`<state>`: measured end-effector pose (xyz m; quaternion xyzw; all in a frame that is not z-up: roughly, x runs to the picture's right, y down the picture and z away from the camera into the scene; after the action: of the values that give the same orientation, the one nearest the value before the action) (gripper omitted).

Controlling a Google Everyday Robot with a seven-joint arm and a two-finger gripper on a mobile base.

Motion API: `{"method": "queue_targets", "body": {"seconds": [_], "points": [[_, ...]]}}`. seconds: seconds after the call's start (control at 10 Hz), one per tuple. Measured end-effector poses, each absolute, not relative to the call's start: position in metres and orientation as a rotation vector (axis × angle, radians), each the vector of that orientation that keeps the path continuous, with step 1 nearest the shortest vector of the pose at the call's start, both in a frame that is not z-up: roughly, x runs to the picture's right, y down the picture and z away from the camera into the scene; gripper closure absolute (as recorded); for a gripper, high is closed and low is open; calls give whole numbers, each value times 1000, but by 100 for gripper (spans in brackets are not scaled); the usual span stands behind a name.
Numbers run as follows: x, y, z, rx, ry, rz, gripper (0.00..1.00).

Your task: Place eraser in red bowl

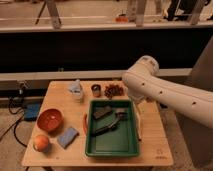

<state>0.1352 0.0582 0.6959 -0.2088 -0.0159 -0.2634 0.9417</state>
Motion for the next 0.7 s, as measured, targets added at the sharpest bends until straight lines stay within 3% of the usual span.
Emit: {"method": "queue_targets", "body": {"seconds": [0.5,0.7], "points": [[100,42,703,-388,-56,-660,27],[86,45,702,-378,-59,-690,43]]}}
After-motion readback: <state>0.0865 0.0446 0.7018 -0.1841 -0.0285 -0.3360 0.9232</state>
